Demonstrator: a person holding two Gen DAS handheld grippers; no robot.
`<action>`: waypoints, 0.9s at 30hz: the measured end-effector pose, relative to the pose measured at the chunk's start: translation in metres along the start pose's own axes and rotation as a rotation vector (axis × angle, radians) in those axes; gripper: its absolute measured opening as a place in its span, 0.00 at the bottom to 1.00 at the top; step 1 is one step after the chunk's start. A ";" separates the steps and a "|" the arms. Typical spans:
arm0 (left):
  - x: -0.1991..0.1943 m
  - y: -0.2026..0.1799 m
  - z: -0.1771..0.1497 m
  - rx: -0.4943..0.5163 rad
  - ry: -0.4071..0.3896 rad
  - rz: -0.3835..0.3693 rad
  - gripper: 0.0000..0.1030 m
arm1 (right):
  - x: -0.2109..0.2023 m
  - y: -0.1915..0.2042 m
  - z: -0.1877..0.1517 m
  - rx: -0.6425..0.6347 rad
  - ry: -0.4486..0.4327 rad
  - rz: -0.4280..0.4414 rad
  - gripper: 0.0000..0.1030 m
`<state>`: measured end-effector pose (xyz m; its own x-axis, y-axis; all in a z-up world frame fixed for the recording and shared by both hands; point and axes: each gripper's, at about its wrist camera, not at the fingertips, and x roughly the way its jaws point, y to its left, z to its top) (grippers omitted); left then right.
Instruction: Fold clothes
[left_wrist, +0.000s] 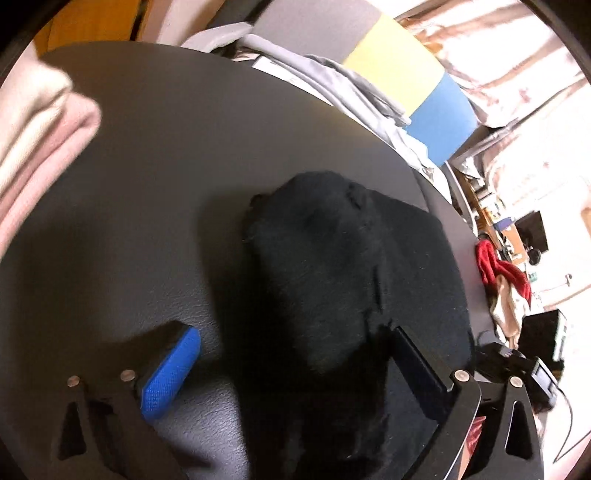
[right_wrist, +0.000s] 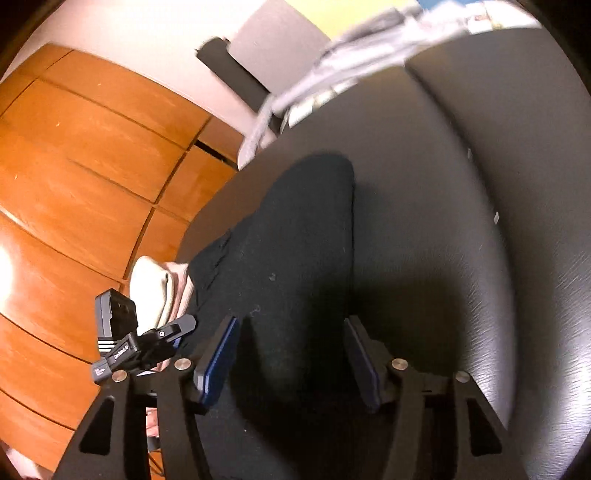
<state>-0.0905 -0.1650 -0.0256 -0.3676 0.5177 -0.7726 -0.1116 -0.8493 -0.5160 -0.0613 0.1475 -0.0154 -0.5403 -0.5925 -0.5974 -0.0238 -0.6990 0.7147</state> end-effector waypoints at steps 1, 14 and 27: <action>0.003 -0.002 0.001 0.008 0.013 -0.001 1.00 | 0.005 -0.003 0.001 0.009 0.010 -0.011 0.58; 0.039 -0.036 0.023 0.201 0.058 0.037 1.00 | 0.048 0.003 0.020 0.022 0.089 0.030 0.59; 0.041 -0.039 0.017 0.248 0.005 0.065 0.96 | 0.045 0.004 0.008 -0.052 0.045 0.036 0.58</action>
<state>-0.1172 -0.1122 -0.0306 -0.3769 0.4608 -0.8035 -0.3110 -0.8801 -0.3588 -0.0922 0.1211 -0.0366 -0.5014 -0.6344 -0.5883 0.0397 -0.6961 0.7168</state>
